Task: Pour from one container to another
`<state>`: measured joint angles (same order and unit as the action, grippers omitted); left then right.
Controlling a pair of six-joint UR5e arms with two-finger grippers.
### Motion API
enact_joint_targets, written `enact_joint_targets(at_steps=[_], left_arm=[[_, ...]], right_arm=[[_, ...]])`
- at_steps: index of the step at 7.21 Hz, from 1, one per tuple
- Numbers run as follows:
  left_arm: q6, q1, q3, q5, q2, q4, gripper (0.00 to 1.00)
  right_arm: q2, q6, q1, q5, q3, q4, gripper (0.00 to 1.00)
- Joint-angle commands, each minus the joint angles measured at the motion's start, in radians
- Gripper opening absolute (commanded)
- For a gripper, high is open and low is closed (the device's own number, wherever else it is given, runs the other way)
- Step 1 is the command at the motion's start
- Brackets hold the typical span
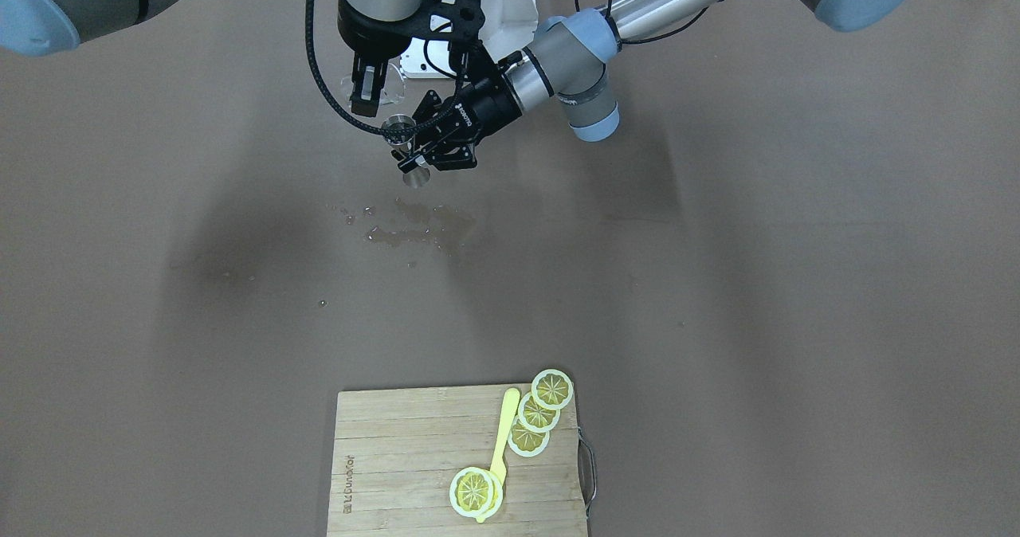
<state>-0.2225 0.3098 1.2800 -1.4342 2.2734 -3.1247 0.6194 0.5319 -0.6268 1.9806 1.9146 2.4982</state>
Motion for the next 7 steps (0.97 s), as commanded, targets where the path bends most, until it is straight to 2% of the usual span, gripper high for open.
enact_joint_targets(at_steps=[1, 3, 5, 6, 7], left_arm=[[0.0, 0.0, -0.001, 0.0, 0.0, 0.0, 0.0], [0.0, 0.006, 0.004, -0.002, -0.011, -0.003, 0.0], [0.0, 0.041, 0.005, -0.002, -0.026, -0.011, 0.0], [0.0, 0.051, 0.004, -0.003, -0.038, -0.009, 0.0], [0.0, 0.055, 0.005, -0.005, -0.044, -0.009, 0.0]], right_arm=[[0.09, -0.009, -0.03, 0.024, 0.099, -0.089, 0.0], [0.231, -0.009, -0.108, 0.111, 0.155, -0.282, 0.0], [0.349, 0.002, -0.215, 0.206, 0.146, -0.456, 0.0], [0.402, 0.003, -0.273, 0.281, 0.106, -0.569, 0.0], [0.422, 0.003, -0.337, 0.367, 0.027, -0.692, 0.0]])
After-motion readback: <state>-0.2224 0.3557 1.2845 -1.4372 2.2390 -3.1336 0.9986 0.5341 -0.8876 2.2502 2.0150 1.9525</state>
